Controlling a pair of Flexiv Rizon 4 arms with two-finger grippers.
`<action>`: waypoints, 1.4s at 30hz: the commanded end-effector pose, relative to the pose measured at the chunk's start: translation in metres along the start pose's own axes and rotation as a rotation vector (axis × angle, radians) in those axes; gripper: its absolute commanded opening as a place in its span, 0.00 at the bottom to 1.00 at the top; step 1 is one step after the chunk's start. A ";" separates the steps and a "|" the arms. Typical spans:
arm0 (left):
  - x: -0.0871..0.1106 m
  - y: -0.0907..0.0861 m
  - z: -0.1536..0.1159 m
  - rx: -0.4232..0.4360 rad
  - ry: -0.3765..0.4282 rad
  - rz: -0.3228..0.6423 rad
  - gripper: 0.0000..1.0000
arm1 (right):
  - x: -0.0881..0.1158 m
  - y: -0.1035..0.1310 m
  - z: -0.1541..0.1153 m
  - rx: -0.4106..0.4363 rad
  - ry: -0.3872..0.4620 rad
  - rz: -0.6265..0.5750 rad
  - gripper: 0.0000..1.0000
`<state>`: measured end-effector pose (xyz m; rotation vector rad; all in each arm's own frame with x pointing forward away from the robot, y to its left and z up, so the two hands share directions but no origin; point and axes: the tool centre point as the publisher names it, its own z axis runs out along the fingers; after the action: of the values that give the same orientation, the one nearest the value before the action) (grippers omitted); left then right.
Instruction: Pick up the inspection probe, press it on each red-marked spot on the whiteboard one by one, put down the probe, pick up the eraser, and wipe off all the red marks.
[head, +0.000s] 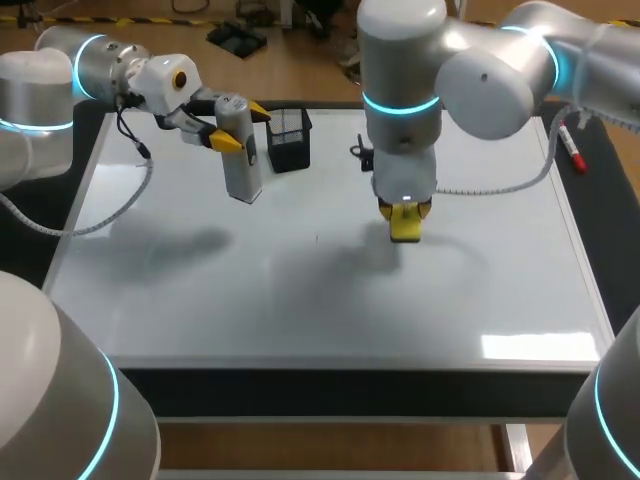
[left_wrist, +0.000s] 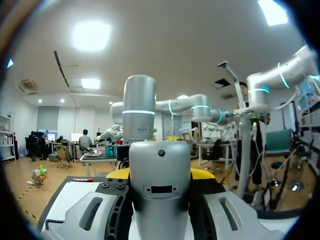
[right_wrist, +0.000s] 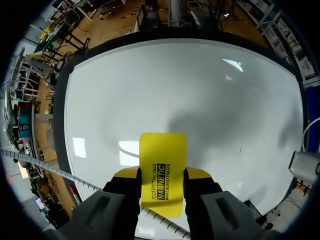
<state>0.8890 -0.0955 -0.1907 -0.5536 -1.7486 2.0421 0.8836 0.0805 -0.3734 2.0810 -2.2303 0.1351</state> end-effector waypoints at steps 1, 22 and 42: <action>0.000 -0.002 0.000 -0.003 0.002 -0.001 0.00 | -0.005 -0.037 0.005 -0.029 0.004 -0.001 0.00; 0.000 -0.002 0.000 -0.003 0.002 -0.001 0.00 | -0.042 -0.140 0.015 -0.006 -0.037 -0.012 0.00; 0.000 -0.002 0.000 -0.003 0.002 -0.001 0.00 | -0.060 -0.168 0.025 -0.038 -0.048 -0.075 0.00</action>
<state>0.8890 -0.0956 -0.1907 -0.5537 -1.7484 2.0422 1.0486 0.1219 -0.4036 2.1762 -2.1715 0.0426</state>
